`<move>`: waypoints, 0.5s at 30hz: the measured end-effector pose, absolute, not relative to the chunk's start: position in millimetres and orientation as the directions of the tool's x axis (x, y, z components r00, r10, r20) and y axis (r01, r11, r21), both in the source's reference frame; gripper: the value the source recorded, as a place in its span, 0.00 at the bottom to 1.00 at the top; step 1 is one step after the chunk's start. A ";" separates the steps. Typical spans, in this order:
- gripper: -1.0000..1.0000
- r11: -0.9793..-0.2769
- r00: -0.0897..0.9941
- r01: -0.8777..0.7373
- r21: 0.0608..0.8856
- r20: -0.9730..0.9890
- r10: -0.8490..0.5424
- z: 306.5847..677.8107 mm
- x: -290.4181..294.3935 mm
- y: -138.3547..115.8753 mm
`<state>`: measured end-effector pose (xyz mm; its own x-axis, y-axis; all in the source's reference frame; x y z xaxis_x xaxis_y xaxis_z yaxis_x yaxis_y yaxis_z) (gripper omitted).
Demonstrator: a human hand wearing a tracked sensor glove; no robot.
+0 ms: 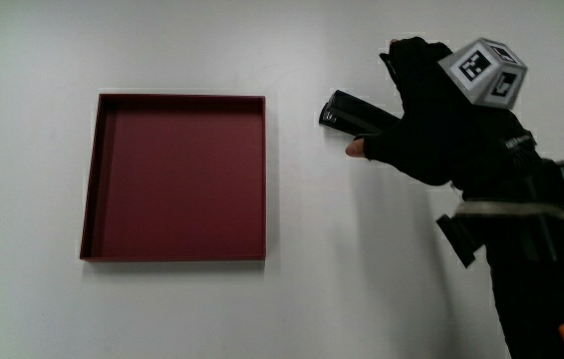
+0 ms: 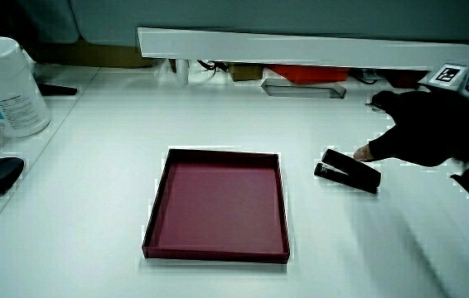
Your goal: Pick stapper from desk
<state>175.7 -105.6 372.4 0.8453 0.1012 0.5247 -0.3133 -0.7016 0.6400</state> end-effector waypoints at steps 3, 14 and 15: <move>0.50 -0.734 0.840 -0.349 0.582 0.542 0.031 393.0 174.9 -120.0; 0.50 -0.696 0.862 -0.286 0.659 0.494 0.113 443.0 163.3 -145.5; 0.50 -0.699 0.866 -0.275 0.660 0.486 0.118 447.1 162.6 -146.6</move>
